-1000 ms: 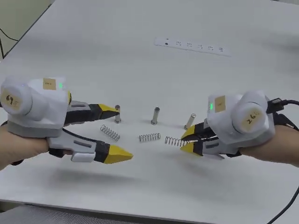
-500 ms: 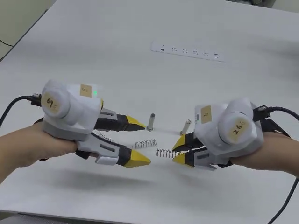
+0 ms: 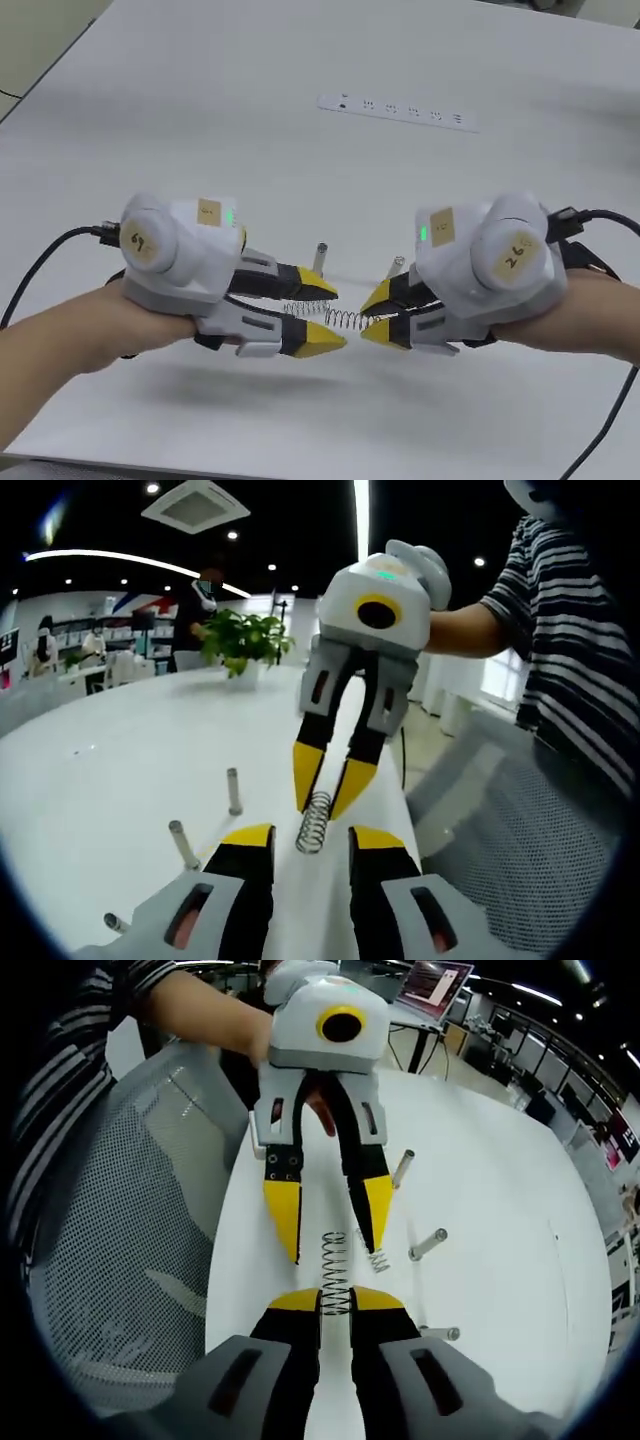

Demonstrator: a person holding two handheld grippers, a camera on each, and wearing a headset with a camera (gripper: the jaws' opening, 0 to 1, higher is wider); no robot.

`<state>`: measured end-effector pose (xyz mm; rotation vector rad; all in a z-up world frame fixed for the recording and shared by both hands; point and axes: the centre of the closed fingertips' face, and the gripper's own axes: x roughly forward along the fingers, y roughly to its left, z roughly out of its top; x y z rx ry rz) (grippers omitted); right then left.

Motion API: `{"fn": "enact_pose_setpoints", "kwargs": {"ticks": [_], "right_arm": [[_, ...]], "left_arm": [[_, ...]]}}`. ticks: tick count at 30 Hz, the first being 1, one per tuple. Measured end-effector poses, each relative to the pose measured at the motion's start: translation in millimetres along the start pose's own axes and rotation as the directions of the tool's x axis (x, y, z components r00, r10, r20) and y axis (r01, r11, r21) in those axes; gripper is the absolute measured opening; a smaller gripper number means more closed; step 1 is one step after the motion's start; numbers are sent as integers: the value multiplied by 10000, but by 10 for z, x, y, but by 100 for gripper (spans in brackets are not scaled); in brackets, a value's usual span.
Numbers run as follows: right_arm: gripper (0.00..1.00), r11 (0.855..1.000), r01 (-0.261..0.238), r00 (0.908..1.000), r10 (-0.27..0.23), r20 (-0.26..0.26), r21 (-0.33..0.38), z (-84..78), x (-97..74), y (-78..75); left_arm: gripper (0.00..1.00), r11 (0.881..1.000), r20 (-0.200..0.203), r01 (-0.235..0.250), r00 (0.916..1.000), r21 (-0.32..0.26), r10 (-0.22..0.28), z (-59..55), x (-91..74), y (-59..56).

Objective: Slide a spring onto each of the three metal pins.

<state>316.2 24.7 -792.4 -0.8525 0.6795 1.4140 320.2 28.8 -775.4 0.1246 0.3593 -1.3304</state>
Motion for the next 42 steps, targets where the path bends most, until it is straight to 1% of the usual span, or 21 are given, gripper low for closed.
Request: {"fn": "enact_pose_setpoints", "kwargs": {"ticks": [5,9,13,16,19,23,26,32,33,40,42], "right_arm": [[7,10000,-26,9999,26,98,-52,35,-28,8],[7,10000,27,9997,-26,238,-23,67,-45,-11],[7,10000,28,9997,-27,232,-81,80,-50,-14],[7,9999,31,9998,-29,199,-136,84,-59,-14],[7,10000,13,9998,-11,212,-91,81,-65,-6],[7,10000,16,9998,-14,196,-71,78,-61,9],[7,9999,-3,9998,1,195,102,72,-56,13],[7,9999,-42,9997,38,248,134,71,-51,27],[7,9999,-56,9996,51,284,154,76,-51,32],[8,10000,-58,9994,58,344,-12,70,-51,46],[12,10000,-75,9995,75,310,3,46,-57,53]], "left_arm": [[16,10000,104,28,9999,-27,-28,10,10,3],[10,10000,219,46,9998,-13,-46,46,-4,15],[5,10000,292,76,9995,35,-77,74,-6,13],[5,9999,256,164,9995,41,-165,67,0,3],[3,9991,278,412,9988,-87,-410,54,3,-14],[3,9981,287,611,9977,-126,-607,48,16,-21],[3,9972,278,741,9969,-129,-737,45,27,-25],[3,9961,236,873,9959,-106,-870,45,29,-41],[3,9953,243,940,9953,-215,-934,48,25,-42],[2,9934,235,1111,9936,-281,-1104,40,25,-64],[2,9929,243,1148,9932,-309,-1141,41,23,-76]]}}
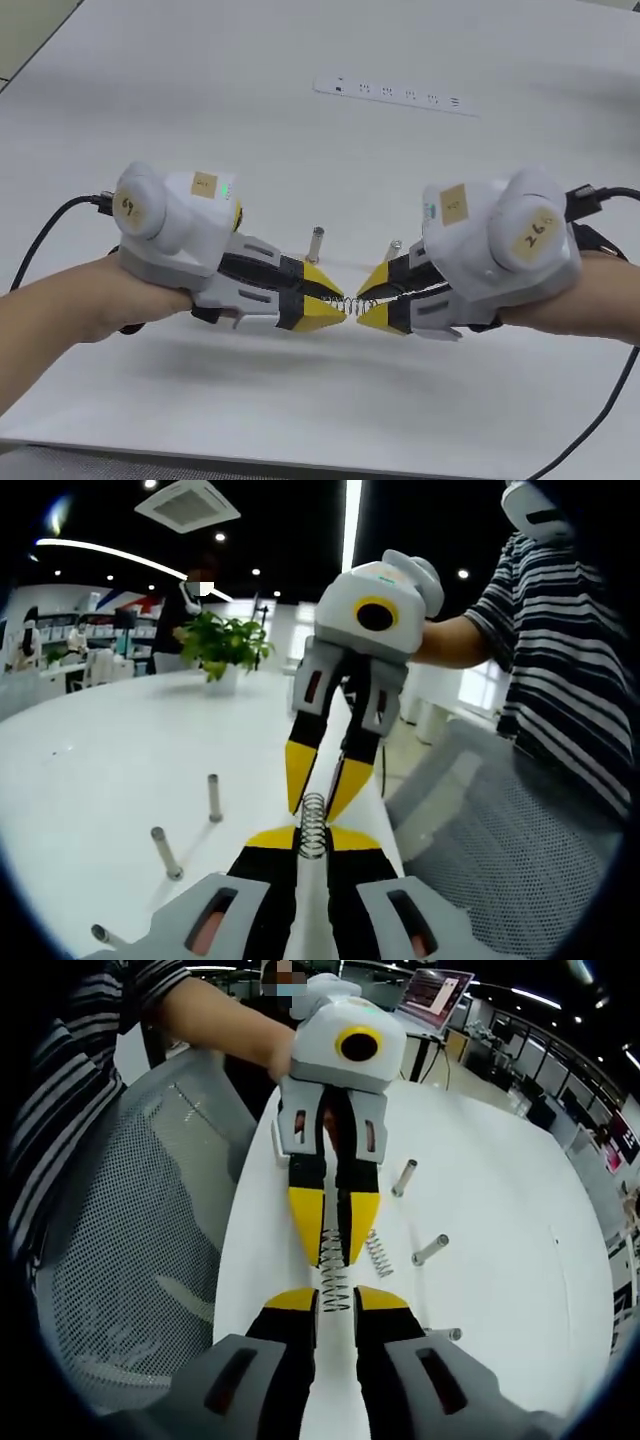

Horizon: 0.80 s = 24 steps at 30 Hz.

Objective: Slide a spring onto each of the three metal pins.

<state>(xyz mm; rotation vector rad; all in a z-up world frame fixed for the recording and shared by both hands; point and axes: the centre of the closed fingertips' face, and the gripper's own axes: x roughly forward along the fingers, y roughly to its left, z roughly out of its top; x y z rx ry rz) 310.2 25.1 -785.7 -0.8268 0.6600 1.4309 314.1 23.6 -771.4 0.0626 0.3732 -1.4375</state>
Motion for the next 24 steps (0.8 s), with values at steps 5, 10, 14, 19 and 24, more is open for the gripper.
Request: {"fn": "enact_pose_setpoints", "kwargs": {"ticks": [5,10,14,19,24], "right_arm": [[14,9995,-8,10000,5,74,323,-90,-17,5],[12,9994,-27,9997,18,258,331,-88,-11,24],[8,9999,-62,9995,58,320,116,-69,-10,34],[7,9998,13,9993,-6,366,-200,-43,-24,32],[7,9995,107,9983,-89,577,-312,25,-81,7]], "left_arm": [[2,10000,-22,24,10000,3,-24,-6,-11,-4],[2,9999,-18,119,9999,-19,-119,3,1,-27],[2,9999,-51,145,9999,5,-145,7,7,-39],[2,9999,-38,130,9999,-31,-130,14,-10,-36],[2,10000,-146,52,9999,85,-50,-4,-23,-28]]}}
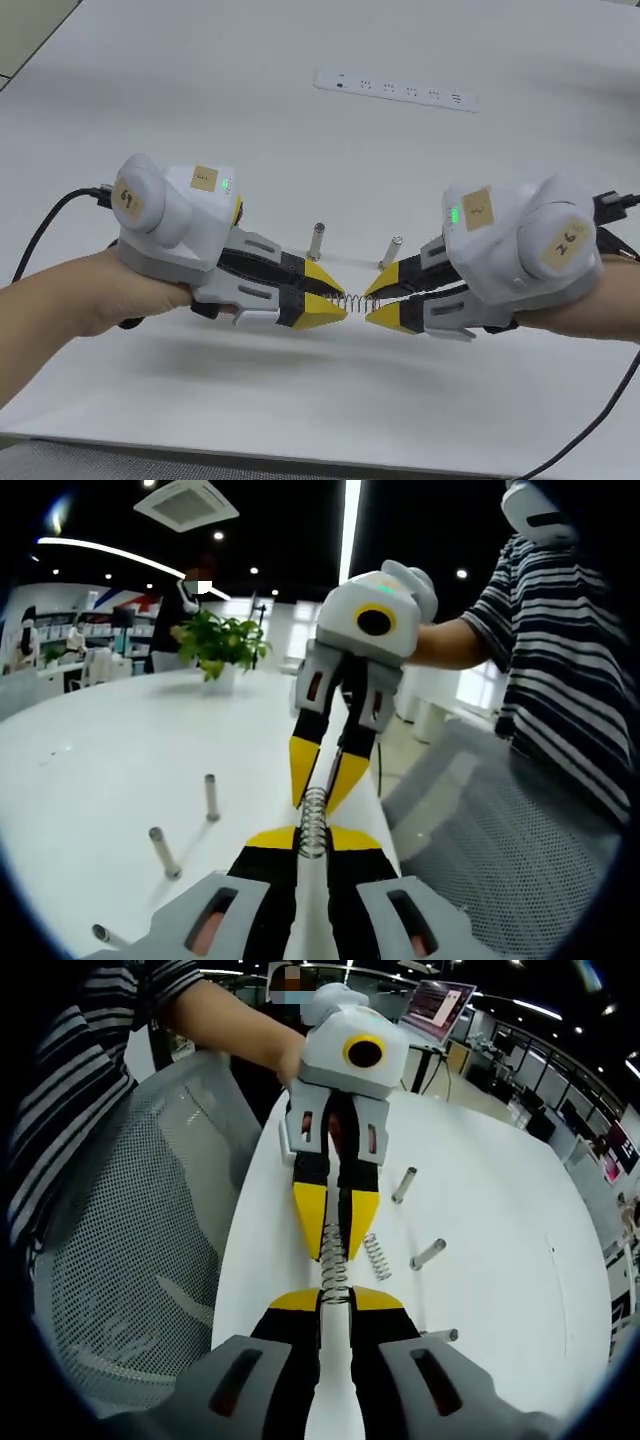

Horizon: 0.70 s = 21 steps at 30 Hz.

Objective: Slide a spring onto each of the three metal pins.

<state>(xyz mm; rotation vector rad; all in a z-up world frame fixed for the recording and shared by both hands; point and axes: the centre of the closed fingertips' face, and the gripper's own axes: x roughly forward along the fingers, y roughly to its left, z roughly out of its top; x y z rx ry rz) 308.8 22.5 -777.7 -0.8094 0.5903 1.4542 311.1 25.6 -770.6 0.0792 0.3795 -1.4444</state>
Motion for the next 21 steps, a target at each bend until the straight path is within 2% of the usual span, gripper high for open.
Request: {"fn": "enact_pose_setpoints", "kwargs": {"ticks": [9,12,13,21], "right_arm": [[7,9999,-6,9990,1,449,114,150,-91,-31],[7,9996,-154,9967,134,803,239,236,-117,-21],[7,9990,-185,9940,141,1080,396,304,-127,-23],[7,9997,-116,9939,90,1099,226,356,-92,-33]], "left_arm": [[2,9998,-32,-84,10000,153,85,-10,5,20],[2,9997,-104,-85,9999,224,88,-19,25,19],[2,9996,-109,-95,9999,271,98,-19,34,16],[2,9991,-166,-182,9997,383,188,-9,28,33]]}}
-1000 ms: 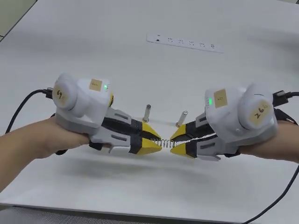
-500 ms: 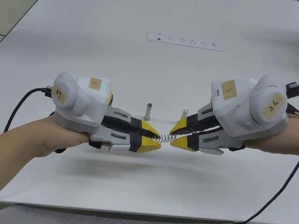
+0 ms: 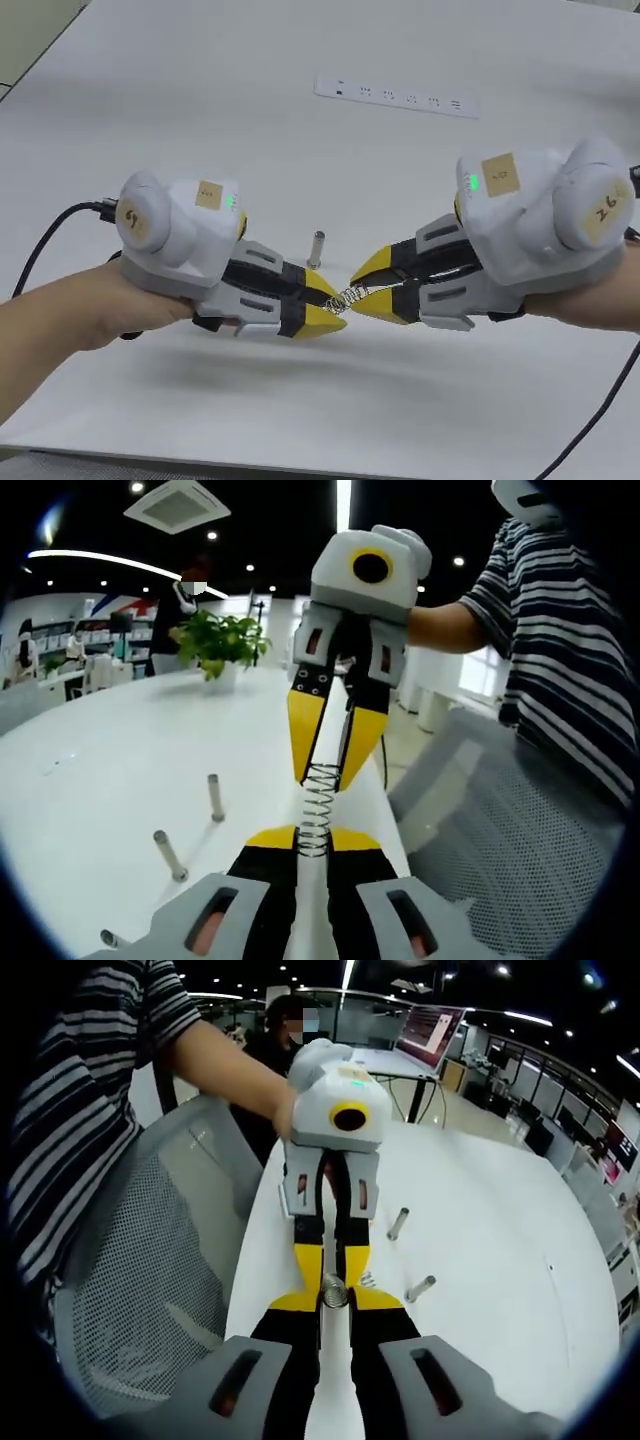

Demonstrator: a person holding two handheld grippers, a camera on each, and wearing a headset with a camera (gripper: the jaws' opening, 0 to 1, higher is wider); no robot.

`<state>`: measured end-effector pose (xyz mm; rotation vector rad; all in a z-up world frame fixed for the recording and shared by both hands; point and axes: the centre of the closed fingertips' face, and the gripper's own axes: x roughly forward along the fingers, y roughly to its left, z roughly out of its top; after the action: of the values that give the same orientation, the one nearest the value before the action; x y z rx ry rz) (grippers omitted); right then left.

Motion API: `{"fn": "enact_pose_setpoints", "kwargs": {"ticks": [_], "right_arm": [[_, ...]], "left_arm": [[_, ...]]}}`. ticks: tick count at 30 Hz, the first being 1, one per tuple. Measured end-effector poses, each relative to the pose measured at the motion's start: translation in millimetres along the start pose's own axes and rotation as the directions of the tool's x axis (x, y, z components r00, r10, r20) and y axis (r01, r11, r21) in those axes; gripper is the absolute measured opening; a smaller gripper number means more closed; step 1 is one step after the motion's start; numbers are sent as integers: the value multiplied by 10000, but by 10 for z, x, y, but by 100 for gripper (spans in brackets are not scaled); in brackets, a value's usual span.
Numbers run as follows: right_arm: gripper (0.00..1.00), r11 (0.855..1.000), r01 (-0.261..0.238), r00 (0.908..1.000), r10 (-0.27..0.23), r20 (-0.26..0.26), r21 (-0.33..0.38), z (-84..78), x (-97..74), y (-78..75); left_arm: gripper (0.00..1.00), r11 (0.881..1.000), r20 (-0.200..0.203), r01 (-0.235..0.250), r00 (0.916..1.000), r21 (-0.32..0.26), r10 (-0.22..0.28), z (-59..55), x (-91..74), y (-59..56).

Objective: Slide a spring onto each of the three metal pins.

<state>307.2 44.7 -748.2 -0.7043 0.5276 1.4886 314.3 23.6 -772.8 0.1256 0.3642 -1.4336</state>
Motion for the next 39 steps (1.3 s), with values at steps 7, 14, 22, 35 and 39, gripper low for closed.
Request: {"fn": "enact_pose_setpoints", "kwargs": {"ticks": [7,14,22,35,39], "right_arm": [[7,10000,56,9996,-56,277,4,98,0,4],[7,9999,135,9981,-129,600,-96,181,26,22],[7,9989,410,9942,-386,1000,-225,233,44,24],[6,9986,515,9915,-500,1197,-99,228,68,26],[6,9989,467,9925,-456,1135,-66,227,69,26]], "left_arm": [[2,9999,-21,-67,10000,141,67,11,0,0],[2,9997,-75,-39,10000,229,40,18,13,-53],[3,9998,-40,-98,9999,173,98,27,-19,-59],[3,9997,-324,-154,9993,197,160,-19,-51,-44],[4,9998,-267,-145,9995,118,148,-10,-37,-48]]}}
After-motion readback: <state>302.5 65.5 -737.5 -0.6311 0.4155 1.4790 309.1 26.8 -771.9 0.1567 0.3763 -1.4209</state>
